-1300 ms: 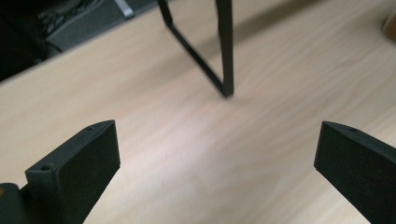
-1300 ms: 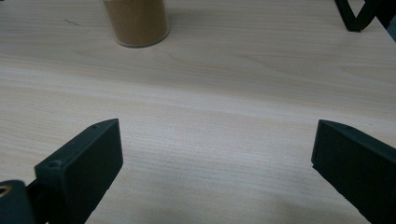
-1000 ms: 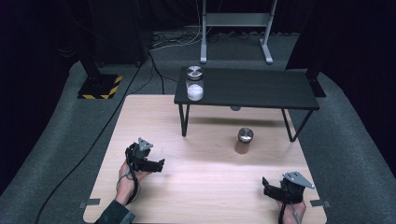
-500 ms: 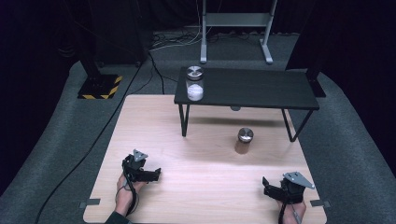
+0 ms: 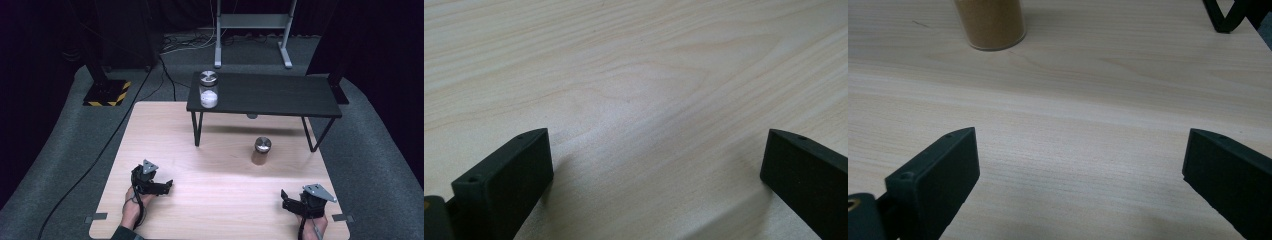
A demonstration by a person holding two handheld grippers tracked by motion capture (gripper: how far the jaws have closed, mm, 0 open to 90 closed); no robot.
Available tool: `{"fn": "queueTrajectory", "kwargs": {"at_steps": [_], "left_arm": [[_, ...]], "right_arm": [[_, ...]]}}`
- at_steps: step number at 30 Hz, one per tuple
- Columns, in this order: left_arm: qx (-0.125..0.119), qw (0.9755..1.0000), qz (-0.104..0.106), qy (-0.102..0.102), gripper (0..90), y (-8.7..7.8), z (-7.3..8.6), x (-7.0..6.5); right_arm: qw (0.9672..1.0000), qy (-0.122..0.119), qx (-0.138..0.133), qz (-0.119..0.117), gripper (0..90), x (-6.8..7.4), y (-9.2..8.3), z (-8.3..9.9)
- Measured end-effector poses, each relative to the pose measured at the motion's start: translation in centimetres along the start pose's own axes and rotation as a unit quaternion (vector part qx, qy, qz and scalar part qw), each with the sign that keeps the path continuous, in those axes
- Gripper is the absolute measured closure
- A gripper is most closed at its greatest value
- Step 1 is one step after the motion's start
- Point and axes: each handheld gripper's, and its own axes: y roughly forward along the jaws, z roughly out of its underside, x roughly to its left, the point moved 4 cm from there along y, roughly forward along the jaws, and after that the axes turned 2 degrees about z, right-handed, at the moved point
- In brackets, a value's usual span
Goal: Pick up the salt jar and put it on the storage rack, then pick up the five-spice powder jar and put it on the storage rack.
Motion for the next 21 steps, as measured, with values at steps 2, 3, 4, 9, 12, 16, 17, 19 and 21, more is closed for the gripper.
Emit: {"fn": "queueTrajectory", "kwargs": {"at_steps": [2,3,4,9,12,16,17,19,21], "left_arm": [[0.000,1.0000,0.000,0.000,0.1,0.00,0.00,0.01],[0.000,1.0000,-0.001,-0.001,0.1,0.00,0.00,0.00],[0.000,1.0000,-0.001,0.000,0.1,0.00,0.01,0.01],[-0.001,1.0000,-0.001,-0.002,0.1,0.01,0.02,0.00],[-0.001,1.0000,-0.001,-0.001,0.1,0.00,0.01,0.02],[-0.001,1.0000,-0.002,-0.002,0.1,0.01,0.02,0.02],[-0.001,1.0000,-0.002,-0.002,0.1,0.01,0.02,0.02],[-0.001,1.0000,-0.002,-0.002,0.1,0.01,0.02,0.02],[-0.001,1.0000,-0.002,-0.002,0.1,0.01,0.02,0.02]], "right_arm": [[1.0000,-0.001,0.001,0.001,0.6,0.06,0.01,-0.01],[1.0000,-0.001,0.001,0.001,0.6,0.06,0.01,-0.01],[1.0000,-0.001,0.002,0.002,0.6,0.10,0.04,-0.05],[1.0000,-0.004,0.003,0.004,0.6,0.19,0.03,-0.07],[1.0000,-0.003,0.005,0.007,0.5,0.27,0.09,-0.14],[0.9999,-0.004,0.006,0.008,0.5,0.31,0.11,-0.18],[0.9999,-0.004,0.006,0.008,0.5,0.33,0.11,-0.18],[0.9999,-0.004,0.007,0.009,0.5,0.35,0.11,-0.19],[0.9999,-0.005,0.008,0.010,0.5,0.38,0.14,-0.23]]}}
